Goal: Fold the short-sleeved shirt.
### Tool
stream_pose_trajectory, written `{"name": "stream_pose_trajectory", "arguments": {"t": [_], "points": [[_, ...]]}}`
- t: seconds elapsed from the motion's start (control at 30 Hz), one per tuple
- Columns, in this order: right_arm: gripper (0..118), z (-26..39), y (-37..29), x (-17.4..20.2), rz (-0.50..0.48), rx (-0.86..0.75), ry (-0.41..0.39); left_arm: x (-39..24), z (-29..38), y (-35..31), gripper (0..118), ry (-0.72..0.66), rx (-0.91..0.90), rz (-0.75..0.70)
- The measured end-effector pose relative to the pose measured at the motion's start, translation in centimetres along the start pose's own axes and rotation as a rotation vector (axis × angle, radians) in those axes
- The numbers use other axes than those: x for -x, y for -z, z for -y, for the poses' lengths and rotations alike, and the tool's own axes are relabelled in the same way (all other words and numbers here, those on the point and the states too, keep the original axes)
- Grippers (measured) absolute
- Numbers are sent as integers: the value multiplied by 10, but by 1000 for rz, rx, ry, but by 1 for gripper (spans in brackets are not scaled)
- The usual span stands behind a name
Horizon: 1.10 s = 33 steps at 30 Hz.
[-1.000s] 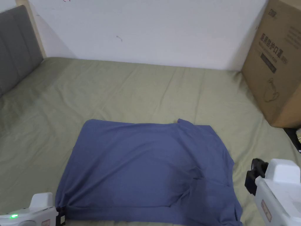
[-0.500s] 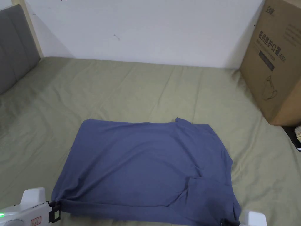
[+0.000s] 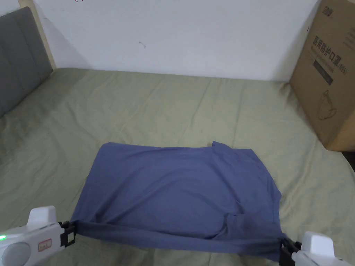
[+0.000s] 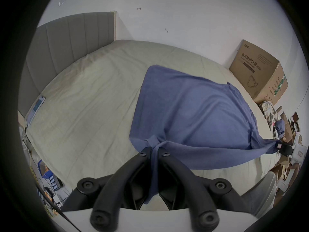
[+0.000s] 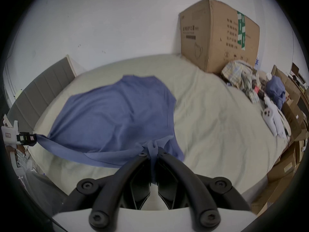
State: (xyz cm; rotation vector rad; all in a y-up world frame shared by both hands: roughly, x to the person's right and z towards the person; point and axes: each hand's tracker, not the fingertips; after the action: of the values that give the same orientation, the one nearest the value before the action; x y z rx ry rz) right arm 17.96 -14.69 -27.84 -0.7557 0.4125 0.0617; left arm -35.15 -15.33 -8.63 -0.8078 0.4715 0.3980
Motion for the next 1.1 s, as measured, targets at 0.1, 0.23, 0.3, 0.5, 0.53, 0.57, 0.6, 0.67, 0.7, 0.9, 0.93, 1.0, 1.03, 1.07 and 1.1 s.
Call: {"name": "stream_pose_trajectory", "arguments": {"t": [0.1, 0.23, 0.3, 0.5, 0.53, 0.57, 0.6, 0.67, 0.7, 0.9, 0.93, 1.0, 1.03, 1.07, 1.1], "points": [[2, -31, 7, 2, -6, -35, 5, -7, -26, 6, 6, -1, -25, 7], [2, -65, 35, 4, 3, -43, -9, -13, -63, 28, 6, 24, -49, 8], [2, -79, 57, 3, 16, -25, -19, -19, -81, 43, 6, 41, -46, 9], [2, -91, 122, -2, 53, 46, 19, -33, -115, 109, 5, 89, 24, -6], [3, -91, 134, -3, 64, 61, 28, -34, -116, 121, 5, 87, 41, -9], [3, -91, 145, -5, 74, 75, 30, -35, -117, 136, 5, 90, 77, -23], [2, -90, 157, -5, 82, 94, 35, -35, -116, 149, 5, 91, 104, -35], [3, -88, 177, -5, 93, 132, 42, -37, -113, 169, 5, 106, 151, -57], [2, -86, 186, -5, 102, 156, 40, -37, -111, 178, 5, 109, 165, -64], [3, -70, 215, -8, 128, 208, 26, -37, -104, 185, 6, 91, 180, -78], [4, -72, 212, -7, 131, 204, 27, -37, -106, 182, 6, 94, 182, -76], [12, -78, 193, 2, 132, 187, 35, -37, -111, 170, 20, 57, 182, -69], [34, -83, 183, 5, 140, 150, 41, -38, -113, 158, 40, 32, 146, -62], [57, -88, 172, 7, 146, 108, 40, -39, -114, 145, 63, 22, 88, -50], [77, -97, 154, 10, 144, 77, 28, -40, -115, 132, 81, 18, 33, -42]]}}
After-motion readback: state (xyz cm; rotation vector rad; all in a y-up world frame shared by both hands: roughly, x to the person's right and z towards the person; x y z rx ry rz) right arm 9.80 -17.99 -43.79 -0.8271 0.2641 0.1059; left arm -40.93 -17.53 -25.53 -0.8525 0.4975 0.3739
